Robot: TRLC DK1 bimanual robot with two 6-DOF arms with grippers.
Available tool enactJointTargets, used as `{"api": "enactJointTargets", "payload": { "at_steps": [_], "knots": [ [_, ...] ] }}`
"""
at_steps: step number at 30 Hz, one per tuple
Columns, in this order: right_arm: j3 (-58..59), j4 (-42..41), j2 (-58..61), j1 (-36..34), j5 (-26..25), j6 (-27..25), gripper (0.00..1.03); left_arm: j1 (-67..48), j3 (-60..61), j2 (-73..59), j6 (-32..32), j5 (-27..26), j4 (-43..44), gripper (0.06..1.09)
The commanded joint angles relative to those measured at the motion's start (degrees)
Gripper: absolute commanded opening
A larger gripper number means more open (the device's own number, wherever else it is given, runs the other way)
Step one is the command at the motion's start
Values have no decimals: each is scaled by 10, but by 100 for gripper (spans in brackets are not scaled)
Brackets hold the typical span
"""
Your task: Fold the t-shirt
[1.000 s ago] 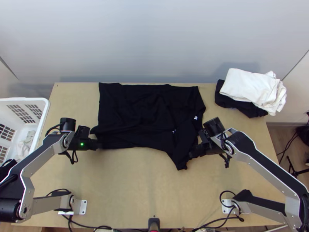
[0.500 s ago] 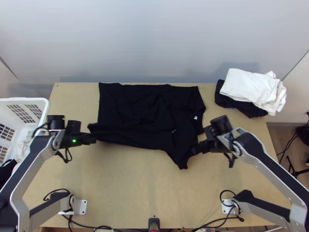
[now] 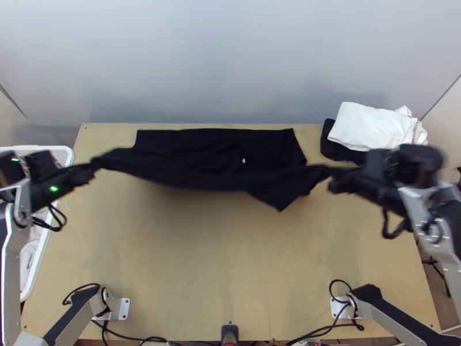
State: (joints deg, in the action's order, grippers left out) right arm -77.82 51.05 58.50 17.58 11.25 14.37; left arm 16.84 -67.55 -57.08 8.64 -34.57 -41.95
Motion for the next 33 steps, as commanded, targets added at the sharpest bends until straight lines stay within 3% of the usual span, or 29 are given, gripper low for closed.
{"api": "enactJointTargets", "payload": {
  "at_steps": [1, 12, 18, 24, 33],
  "knots": [
    [-168, 2, 17, -69, 15, 23, 3, 48, -116, 7, 87, -8, -1, 9],
    [-400, -6, 30, -87, 35, 106, 3, 45, -283, 47, 201, -6, -16, 9],
    [-538, -6, 25, -86, 34, 96, 3, 65, -333, 92, 234, -1, -13, 9],
    [-552, -6, -24, -87, 11, 126, 3, 94, -357, 152, 241, 0, 9, 9],
    [-558, 12, -70, -69, 9, 128, 3, 91, -359, 197, 225, 1, -4, 9]
  ]
}}
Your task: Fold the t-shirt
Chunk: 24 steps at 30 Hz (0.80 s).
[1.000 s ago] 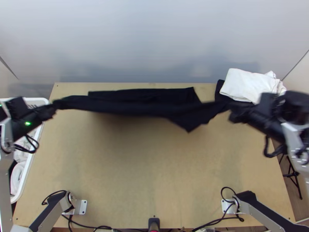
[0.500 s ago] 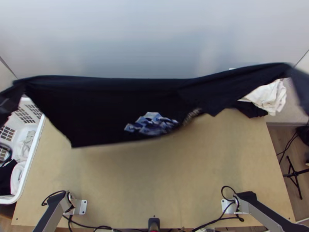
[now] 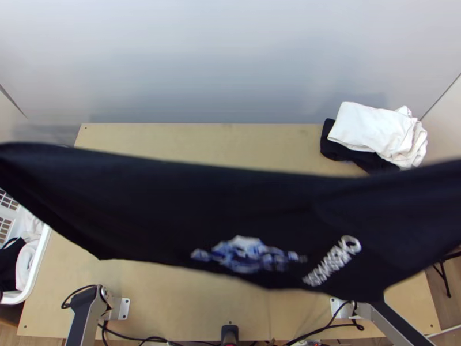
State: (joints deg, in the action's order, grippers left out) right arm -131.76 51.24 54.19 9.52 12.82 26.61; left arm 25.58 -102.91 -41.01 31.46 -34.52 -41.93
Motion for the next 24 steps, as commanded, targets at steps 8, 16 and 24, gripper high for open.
{"api": "enactJointTargets", "payload": {
  "at_steps": [8, 16, 24],
  "knots": [
    [17, 22, 17, 54, -51, -14, 3, 3, 2, -6, -16, 29, 4, 9],
    [299, -106, 35, 48, -89, -71, 3, 25, 192, -25, -34, 57, 166, 9],
    [455, -270, 126, -8, -28, -86, 3, -51, 303, -93, -88, 120, 278, 9]
  ]
}}
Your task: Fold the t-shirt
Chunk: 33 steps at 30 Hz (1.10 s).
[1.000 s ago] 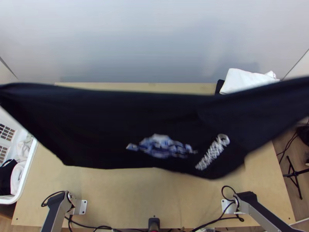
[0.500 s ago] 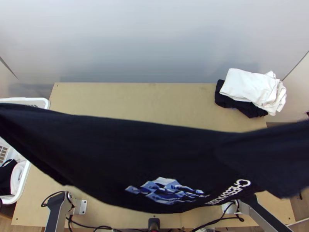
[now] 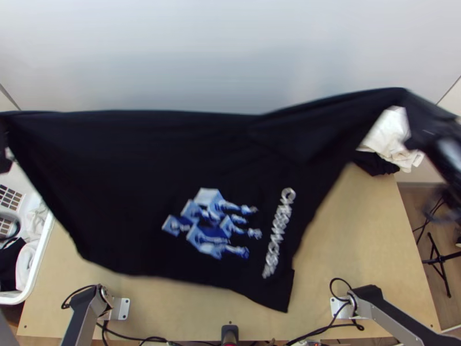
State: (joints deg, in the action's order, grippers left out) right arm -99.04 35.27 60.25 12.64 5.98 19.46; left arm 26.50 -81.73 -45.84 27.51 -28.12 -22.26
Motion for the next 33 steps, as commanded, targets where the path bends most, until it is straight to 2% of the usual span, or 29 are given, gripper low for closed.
{"api": "enactJointTargets", "payload": {
  "at_steps": [1, 2, 6, 8, 13, 17, 22, 28, 33],
  "knots": [
    [135, -128, 84, -46, 41, -18, 3, -88, 101, -53, -67, 83, 87, 9],
    [139, -143, 102, -58, 49, -18, 3, -112, 112, -62, -82, 110, 100, 9],
    [137, -184, 186, -78, 63, -36, 3, -166, 152, -117, -110, 129, 158, 9],
    [139, -206, 225, -83, 62, -49, 3, -198, 165, -160, -131, 162, 191, 9],
    [125, -249, 341, -95, 62, -62, 3, -225, 174, -292, -149, 183, 279, 9],
    [63, -266, 461, -109, 54, -73, 3, -233, 141, -416, -167, 209, 344, 9],
    [-82, -258, 610, -114, 30, -89, 3, -233, 47, -567, -172, 223, 362, 9],
    [-327, -161, 763, -103, 2, -89, 3, -237, -76, -700, -180, 248, 358, 9],
    [-331, -153, 772, -82, -12, -94, 3, -241, -117, -750, -193, 253, 347, 9]
  ]
}}
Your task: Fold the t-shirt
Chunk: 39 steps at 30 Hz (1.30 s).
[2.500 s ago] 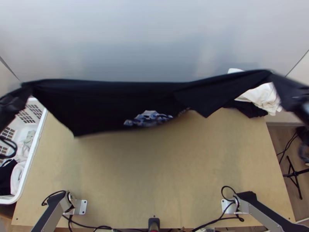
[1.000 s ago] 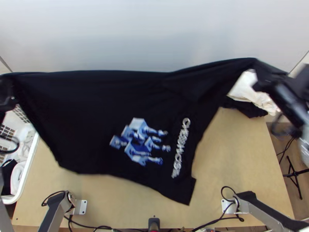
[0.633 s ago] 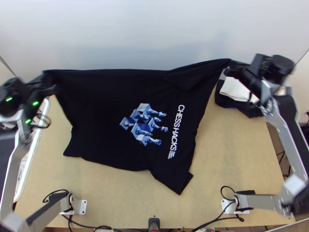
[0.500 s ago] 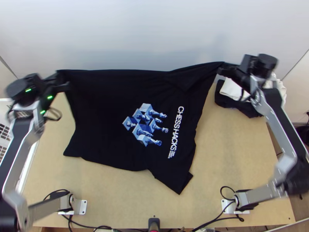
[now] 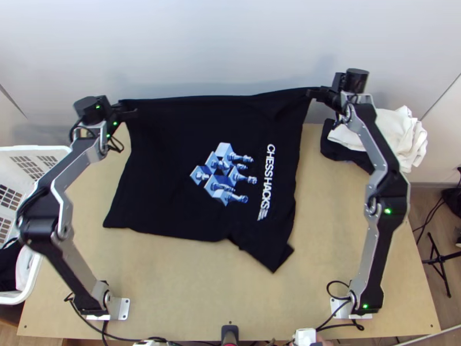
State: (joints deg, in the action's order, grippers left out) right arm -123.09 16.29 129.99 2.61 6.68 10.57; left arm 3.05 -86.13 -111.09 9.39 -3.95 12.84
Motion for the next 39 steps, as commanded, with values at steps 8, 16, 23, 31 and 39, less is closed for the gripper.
{"api": "enactJointTargets", "payload": {
  "at_steps": [8, 16, 23, 31, 39],
  "knots": [
    [104, 79, -77, 42, -18, 13, 3, -11, 6, -55, -32, 11, -17, 9],
    [323, 79, -244, 75, -18, 42, 3, 23, 121, 8, -66, 6, -4, 9],
    [467, 79, -335, 88, -18, 60, 3, 64, 152, 24, -90, -12, 9, 9],
    [515, 133, -375, 106, -27, 79, 3, 49, 202, 28, -111, -12, 41, 9],
    [602, 133, -390, 162, -36, 99, 3, 22, 230, 30, -104, -10, 51, 9]
  ]
}}
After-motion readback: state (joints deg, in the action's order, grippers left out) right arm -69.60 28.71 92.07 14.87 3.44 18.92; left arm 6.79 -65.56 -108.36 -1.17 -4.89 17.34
